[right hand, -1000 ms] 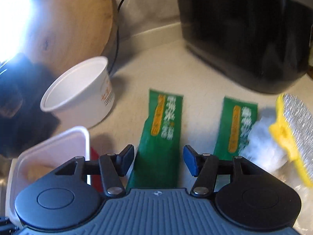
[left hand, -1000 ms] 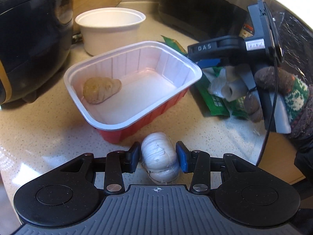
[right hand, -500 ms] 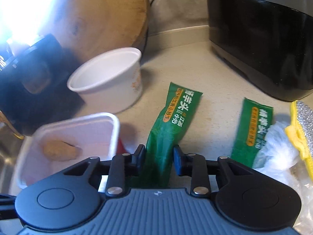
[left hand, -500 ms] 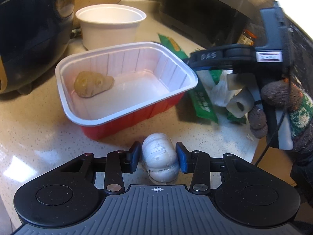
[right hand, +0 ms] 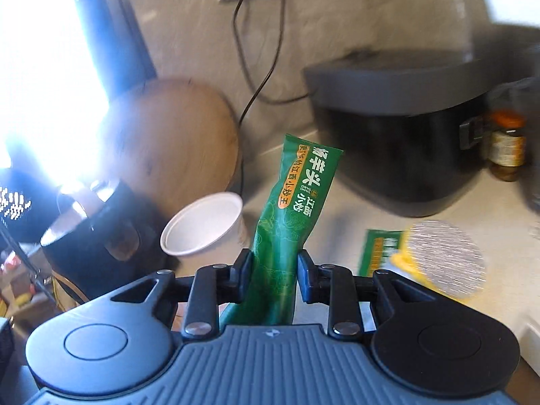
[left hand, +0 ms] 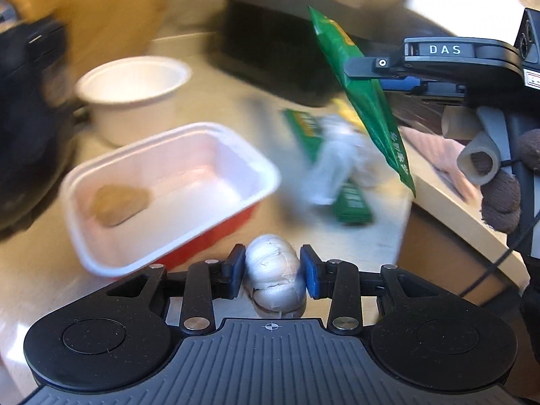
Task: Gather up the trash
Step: 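Carry the garlic and green packet in both tools over the green-lined bin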
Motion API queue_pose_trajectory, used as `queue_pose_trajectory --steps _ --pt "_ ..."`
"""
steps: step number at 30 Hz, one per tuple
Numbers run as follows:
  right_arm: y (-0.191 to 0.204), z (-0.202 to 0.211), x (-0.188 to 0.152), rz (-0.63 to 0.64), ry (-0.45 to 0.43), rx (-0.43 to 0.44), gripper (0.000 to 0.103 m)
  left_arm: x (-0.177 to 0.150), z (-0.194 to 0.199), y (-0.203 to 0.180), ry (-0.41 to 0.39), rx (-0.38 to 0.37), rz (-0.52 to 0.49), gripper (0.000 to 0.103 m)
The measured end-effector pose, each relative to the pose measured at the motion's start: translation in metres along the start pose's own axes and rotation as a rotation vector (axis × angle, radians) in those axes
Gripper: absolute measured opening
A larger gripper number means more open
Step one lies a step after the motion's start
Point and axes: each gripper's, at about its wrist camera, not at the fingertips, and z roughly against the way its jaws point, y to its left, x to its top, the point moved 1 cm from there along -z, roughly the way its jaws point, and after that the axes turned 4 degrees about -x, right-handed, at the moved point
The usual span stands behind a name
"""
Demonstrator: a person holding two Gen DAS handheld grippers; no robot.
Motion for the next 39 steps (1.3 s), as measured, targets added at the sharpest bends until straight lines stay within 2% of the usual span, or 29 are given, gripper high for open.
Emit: queue_pose_trajectory --steps 6,12,15,19,23,26,27,28,30,33,35,39 --pt "-0.032 0.057 -0.033 -0.101 -0.024 -0.18 0.028 0.008 -0.016 -0.051 0.041 -0.167 -0.177 0.041" --pt "-0.084 0.1 -0.09 -0.264 0.016 -0.369 0.028 -0.003 -0.051 -0.109 0.155 -0.324 -0.323 0.041" --pt "-0.12 0.101 -0.133 -0.381 0.085 -0.449 0.028 -0.013 -0.071 -0.129 0.223 -0.377 -0.327 0.041" --pt "-0.17 0.089 -0.207 -0.59 0.228 -0.497 0.028 -0.024 -0.104 -0.147 0.322 -0.423 -0.327 0.041" --pt "-0.207 0.063 -0.273 -0.756 0.361 -0.494 0.028 -0.035 -0.135 -0.165 0.415 -0.438 -0.35 0.041" --pt "-0.228 0.043 -0.31 -0.872 0.415 -0.461 0.038 -0.038 -0.159 -0.174 0.474 -0.43 -0.342 0.041" --pt "-0.234 0.041 -0.318 -0.915 0.42 -0.463 0.052 -0.038 -0.168 -0.178 0.491 -0.427 -0.341 0.041" --pt "-0.238 0.041 -0.324 -0.953 0.412 -0.473 0.06 -0.039 -0.176 -0.182 0.506 -0.421 -0.344 0.041" --pt "-0.243 0.048 -0.331 -0.994 0.388 -0.496 0.061 -0.041 -0.196 -0.19 0.541 -0.407 -0.352 0.041" --pt "-0.244 0.068 -0.339 -0.997 0.374 -0.553 0.067 -0.054 -0.235 -0.21 0.636 -0.389 -0.356 0.041" --pt "-0.244 0.082 -0.347 -1.015 0.375 -0.592 0.068 -0.073 -0.264 -0.223 0.712 -0.372 -0.382 0.041" --pt "-0.241 0.101 -0.369 -1.068 0.386 -0.606 0.071 -0.126 -0.327 -0.238 0.899 -0.304 -0.413 0.041"
